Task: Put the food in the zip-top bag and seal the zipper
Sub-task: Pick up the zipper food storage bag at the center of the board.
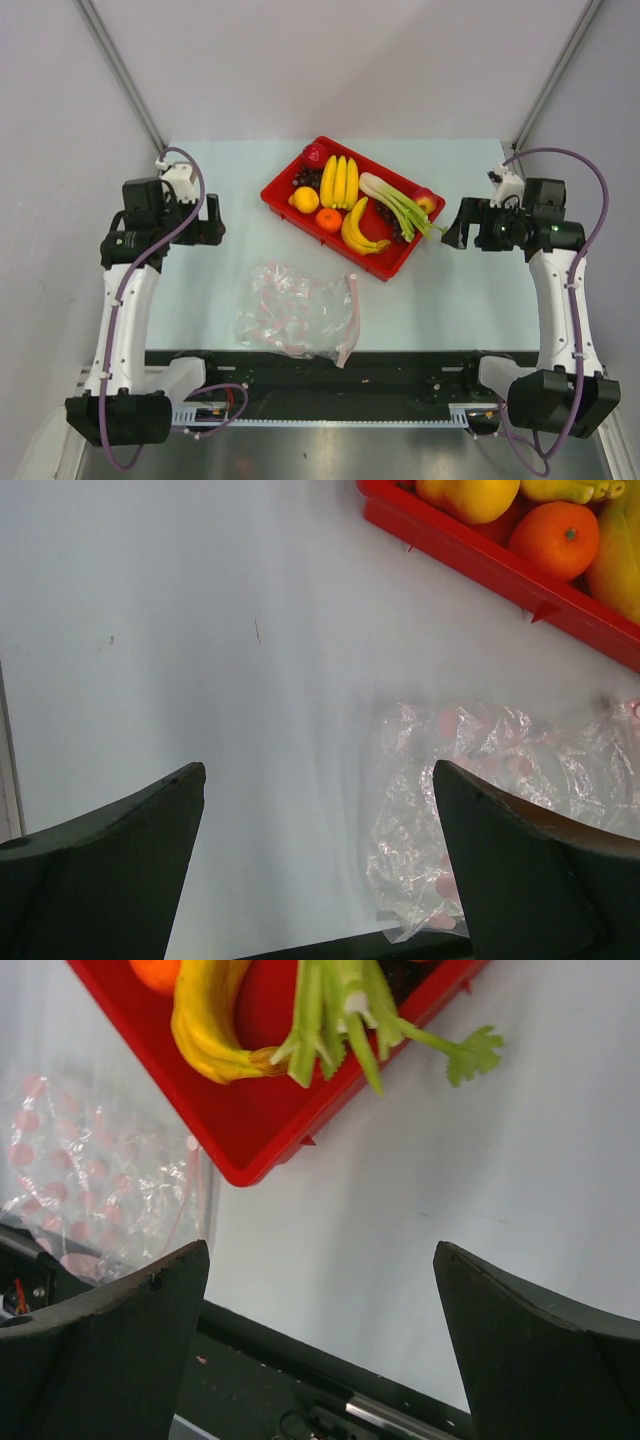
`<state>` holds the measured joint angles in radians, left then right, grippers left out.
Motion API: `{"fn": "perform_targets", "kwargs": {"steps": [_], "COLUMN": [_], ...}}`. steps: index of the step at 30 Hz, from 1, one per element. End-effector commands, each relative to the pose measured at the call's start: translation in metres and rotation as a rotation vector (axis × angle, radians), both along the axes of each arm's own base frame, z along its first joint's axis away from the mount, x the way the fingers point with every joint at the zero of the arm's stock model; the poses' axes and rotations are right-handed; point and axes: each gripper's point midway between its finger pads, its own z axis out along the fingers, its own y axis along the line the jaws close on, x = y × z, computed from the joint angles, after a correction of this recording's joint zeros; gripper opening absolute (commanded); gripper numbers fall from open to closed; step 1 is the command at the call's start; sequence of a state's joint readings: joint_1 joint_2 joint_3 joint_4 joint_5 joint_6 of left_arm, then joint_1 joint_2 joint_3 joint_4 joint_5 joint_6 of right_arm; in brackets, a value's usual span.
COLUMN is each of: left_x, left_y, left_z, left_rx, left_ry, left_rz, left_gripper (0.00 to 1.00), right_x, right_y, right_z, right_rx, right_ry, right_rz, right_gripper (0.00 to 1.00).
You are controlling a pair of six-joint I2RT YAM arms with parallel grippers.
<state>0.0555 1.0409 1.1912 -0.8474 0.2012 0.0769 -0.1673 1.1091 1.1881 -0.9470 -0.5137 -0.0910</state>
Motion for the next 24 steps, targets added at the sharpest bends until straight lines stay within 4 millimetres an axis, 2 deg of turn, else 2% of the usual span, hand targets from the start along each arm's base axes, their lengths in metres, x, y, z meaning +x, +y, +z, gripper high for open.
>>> {"fn": "perform_targets", "kwargs": {"steps": [1, 6, 10, 11, 13, 14, 15, 17, 18, 20, 22, 23, 24], "left_x": [-0.001, -0.003, -0.019, -0.027, -0.032, -0.027, -0.030, -0.028, -0.029, -0.027, -0.026, -0.032, -0.032], "left_y": [-0.005, -0.008, -0.048, -0.067, -0.088, -0.093, -0.107, -0.121, -0.132, -0.151, -0.163, -0.176, -0.178], "left_z": [0.024, 0.023, 0.022, 0.029, 0.019, 0.013, 0.003, -0.006, -0.020, -0.030, -0.054, -0.062, -0.075], "left_rx": [-0.029, -0.022, -0.052, -0.097, -0.073, -0.043, -0.017, 0.007, 0.023, 0.047, 0.086, 0.103, 0.151], "left_ry": [-0.086, -0.102, -0.156, -0.195, -0.213, -0.219, -0.216, -0.235, -0.218, -0.230, -0.192, -0.187, -0.177], "left_rz": [-0.005, -0.035, -0.352, -0.464, -0.595, -0.625, -0.714, -0.802, -0.866, -0.945, -1.039, -1.102, -1.140], "left_gripper": [1.00, 1.00, 1.00, 1.00, 1.00, 1.00, 1.00, 1.00, 1.00, 1.00, 1.00, 1.00, 1.00], "right_x": [0.001, -0.010, -0.024, -0.025, -0.028, -0.030, -0.031, -0.034, -0.035, -0.035, -0.036, -0.036, -0.035], "right_y": [0.032, 0.066, 0.089, 0.090, 0.093, 0.095, 0.095, 0.095, 0.094, 0.091, 0.089, 0.088, 0.087], "right_z": [0.010, 0.008, -0.002, -0.006, -0.013, -0.016, -0.018, -0.022, -0.024, -0.026, -0.027, -0.027, -0.027], "right_rx": [0.090, 0.175, 0.160, 0.144, 0.116, 0.102, 0.094, 0.085, 0.076, 0.059, 0.043, 0.038, 0.036], "right_ry": [-0.048, -0.051, -0.033, -0.032, -0.032, -0.027, -0.029, -0.021, -0.020, -0.016, -0.015, -0.016, -0.015], "right_rz": [0.098, 0.249, 0.389, 0.402, 0.436, 0.448, 0.457, 0.467, 0.468, 0.465, 0.463, 0.462, 0.456], "right_gripper": [1.00, 1.00, 1.00, 1.00, 1.00, 1.00, 1.00, 1.00, 1.00, 1.00, 1.00, 1.00, 1.00]}}
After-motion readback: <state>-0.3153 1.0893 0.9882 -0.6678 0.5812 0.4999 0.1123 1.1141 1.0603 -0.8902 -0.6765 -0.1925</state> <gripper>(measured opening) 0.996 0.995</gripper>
